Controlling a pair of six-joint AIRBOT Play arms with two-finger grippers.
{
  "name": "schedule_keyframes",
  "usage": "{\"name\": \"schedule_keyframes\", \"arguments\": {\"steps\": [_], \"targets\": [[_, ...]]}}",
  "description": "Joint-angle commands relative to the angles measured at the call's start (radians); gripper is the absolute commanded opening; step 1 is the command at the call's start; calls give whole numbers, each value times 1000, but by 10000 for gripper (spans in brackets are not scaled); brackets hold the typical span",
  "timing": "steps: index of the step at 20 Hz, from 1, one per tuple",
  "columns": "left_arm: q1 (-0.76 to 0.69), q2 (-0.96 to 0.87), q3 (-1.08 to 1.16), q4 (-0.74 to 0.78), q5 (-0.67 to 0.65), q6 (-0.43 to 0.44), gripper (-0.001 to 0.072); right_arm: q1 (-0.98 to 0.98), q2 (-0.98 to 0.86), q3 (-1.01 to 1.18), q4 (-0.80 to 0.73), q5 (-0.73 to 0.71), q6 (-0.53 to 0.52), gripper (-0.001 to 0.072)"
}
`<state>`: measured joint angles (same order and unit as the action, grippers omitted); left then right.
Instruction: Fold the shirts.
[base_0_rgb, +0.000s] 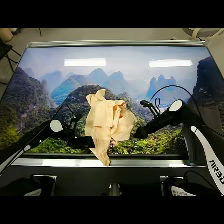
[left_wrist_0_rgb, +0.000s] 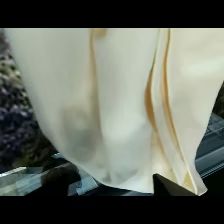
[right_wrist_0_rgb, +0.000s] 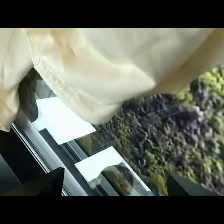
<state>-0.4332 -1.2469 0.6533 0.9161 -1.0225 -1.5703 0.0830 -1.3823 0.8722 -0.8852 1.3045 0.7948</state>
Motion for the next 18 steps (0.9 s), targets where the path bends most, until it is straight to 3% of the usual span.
{"name": "schedule_keyframes", "arguments": {"steps": [1,3,4,5,8,9,10,11,14,16,18], "targets": [[-25,-35,-23,-38,113,-13,485,81,-52,-14,74,-82,-3,709],[-23,-36,-23,-37,155,-28,273,122,-76,-14,97,-142,1,709],[-23,-36,-19,-38,170,-27,71,145,-86,-14,100,-186,27,709],[-23,-36,-10,-38,170,-3,25,165,-94,-14,100,-230,51,708],[-23,-11,37,-35,168,85,23,204,-106,-14,104,-316,138,700],[-23,3,60,-26,168,101,23,208,-106,-14,111,-324,153,651],[-23,18,82,-18,169,105,23,208,-106,-13,122,-319,145,555],[-23,37,108,-10,172,105,22,206,-105,-5,113,-288,110,49],[-21,115,222,79,176,105,22,205,-71,69,-12,-162,72,19],[-2,195,347,188,175,103,22,205,2,196,-208,-59,82,19],[53,291,512,283,175,45,21,205,116,389,-469,-5,139,19]]}}
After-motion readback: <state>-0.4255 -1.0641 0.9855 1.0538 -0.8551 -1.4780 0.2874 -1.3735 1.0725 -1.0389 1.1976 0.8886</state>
